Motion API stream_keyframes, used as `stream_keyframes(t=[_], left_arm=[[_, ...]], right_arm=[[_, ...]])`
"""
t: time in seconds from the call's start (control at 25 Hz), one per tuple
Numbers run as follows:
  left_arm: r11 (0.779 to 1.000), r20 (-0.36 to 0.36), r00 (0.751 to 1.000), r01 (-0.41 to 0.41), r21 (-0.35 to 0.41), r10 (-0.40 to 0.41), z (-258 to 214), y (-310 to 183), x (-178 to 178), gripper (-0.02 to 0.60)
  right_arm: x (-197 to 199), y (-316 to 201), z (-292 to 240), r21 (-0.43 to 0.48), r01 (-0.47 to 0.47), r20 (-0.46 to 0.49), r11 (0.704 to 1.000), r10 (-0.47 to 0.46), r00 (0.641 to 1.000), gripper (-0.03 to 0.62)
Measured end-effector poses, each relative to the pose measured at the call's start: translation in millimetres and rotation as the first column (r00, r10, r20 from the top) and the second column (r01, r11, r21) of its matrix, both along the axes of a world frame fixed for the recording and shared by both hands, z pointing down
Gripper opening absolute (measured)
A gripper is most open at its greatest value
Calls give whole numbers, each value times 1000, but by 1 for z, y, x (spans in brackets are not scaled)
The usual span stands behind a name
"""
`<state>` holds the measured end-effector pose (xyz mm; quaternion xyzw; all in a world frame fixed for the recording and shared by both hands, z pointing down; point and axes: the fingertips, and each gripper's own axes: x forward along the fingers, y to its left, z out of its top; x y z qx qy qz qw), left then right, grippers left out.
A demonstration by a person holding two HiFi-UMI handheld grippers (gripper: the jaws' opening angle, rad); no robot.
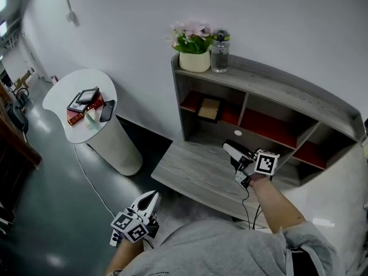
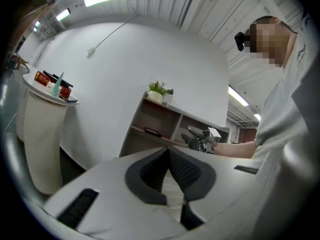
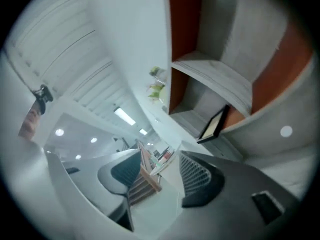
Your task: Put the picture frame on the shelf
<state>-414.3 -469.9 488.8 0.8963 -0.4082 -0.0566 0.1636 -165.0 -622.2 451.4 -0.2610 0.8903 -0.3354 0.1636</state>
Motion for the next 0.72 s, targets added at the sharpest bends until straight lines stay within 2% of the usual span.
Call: stream_keyframes(t=[0.08, 0.16, 0.36, 0.48, 0.72], left_arm=[[1000, 0, 1000, -12, 9, 12, -5, -4, 21, 12], [1000, -2, 1000, -16, 19, 16, -10, -9, 43, 12], [998, -8, 999, -38, 56, 38, -29, -16, 107, 12], [996, -11, 998, -54, 70, 55, -35, -19, 148, 12], [991, -13, 994, -110, 77, 111, -41, -14, 223, 12]], right_arm=[[17, 23, -20, 108, 33, -60, 994, -27, 998, 220], [37, 44, -32, 189, 60, -136, 980, -34, 990, 174], [95, 92, -45, 298, 113, -241, 948, -40, 970, 72], [131, 110, -42, 292, 103, -238, 951, -32, 971, -12], [182, 134, -6, 203, 61, -207, 977, -19, 978, -11]])
